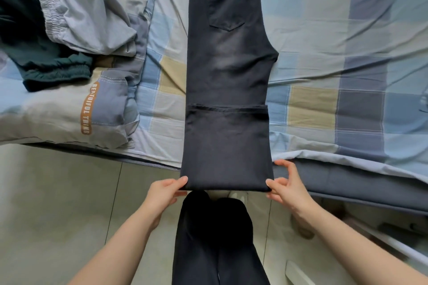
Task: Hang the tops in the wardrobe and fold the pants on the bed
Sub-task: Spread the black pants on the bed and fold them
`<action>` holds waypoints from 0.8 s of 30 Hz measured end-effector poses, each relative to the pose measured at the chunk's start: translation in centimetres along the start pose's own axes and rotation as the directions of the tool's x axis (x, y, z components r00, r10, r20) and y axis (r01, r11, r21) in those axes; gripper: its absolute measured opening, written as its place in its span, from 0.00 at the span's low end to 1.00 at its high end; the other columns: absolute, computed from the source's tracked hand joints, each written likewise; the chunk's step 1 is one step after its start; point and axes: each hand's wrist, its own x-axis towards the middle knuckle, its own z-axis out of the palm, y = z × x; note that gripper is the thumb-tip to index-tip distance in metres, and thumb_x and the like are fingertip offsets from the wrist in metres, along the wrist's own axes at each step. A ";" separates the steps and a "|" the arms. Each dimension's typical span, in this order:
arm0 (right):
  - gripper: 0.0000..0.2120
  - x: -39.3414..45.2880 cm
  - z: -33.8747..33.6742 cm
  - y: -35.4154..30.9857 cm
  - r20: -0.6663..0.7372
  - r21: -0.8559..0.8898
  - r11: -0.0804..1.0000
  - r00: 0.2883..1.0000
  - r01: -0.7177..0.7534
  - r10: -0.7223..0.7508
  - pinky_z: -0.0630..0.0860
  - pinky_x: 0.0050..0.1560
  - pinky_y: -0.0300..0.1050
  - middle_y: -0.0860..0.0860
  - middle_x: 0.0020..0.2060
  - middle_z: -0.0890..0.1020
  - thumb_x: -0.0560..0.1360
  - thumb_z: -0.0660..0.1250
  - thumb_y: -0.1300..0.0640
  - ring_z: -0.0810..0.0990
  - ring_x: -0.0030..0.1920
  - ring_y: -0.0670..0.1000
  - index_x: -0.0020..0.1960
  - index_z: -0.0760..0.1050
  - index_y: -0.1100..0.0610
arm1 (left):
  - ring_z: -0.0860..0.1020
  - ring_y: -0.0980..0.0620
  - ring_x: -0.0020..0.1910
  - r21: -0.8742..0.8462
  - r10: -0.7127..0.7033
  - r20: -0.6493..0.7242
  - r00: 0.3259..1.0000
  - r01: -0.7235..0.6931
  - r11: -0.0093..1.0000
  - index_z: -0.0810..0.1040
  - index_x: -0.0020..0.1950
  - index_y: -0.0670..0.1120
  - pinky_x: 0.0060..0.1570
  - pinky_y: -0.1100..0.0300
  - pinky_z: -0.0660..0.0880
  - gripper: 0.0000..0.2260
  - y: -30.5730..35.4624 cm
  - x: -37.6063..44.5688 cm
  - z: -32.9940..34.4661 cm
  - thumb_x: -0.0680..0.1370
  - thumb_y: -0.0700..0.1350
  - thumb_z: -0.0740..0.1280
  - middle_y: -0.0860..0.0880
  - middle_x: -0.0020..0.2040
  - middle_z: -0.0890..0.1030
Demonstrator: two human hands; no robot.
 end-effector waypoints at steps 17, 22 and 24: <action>0.13 -1.4 -2.8 -14.7 0.201 -0.051 0.996 0.976 -0.071 0.080 0.80 0.30 0.42 0.61 0.30 0.78 0.76 0.67 0.61 0.81 0.28 0.55 0.54 0.73 0.70 | 0.78 0.53 0.37 0.026 0.233 0.188 0.954 -0.242 0.970 0.82 0.45 0.43 0.49 0.60 0.78 0.03 14.1 -4.9 -3.8 0.76 0.41 0.69 0.46 0.38 0.83; 0.14 7.2 -2.4 -24.5 0.072 -0.069 0.998 0.997 0.004 0.001 0.76 0.24 0.37 0.55 0.25 0.79 0.80 0.61 0.50 0.80 0.23 0.48 0.46 0.71 0.62 | 0.74 0.56 0.32 -0.004 0.414 0.137 0.900 -0.417 0.909 0.80 0.41 0.45 0.45 0.60 0.78 0.04 26.7 2.2 -3.1 0.76 0.42 0.70 0.50 0.35 0.75; 0.15 11.3 -2.4 -28.1 0.007 0.011 0.997 0.997 0.073 -0.073 0.77 0.26 0.38 0.55 0.30 0.80 0.82 0.55 0.48 0.81 0.26 0.49 0.46 0.72 0.59 | 0.74 0.56 0.37 -0.029 0.442 0.048 0.896 -0.441 0.897 0.78 0.45 0.47 0.45 0.59 0.77 0.03 31.3 6.6 -2.0 0.76 0.45 0.70 0.50 0.43 0.75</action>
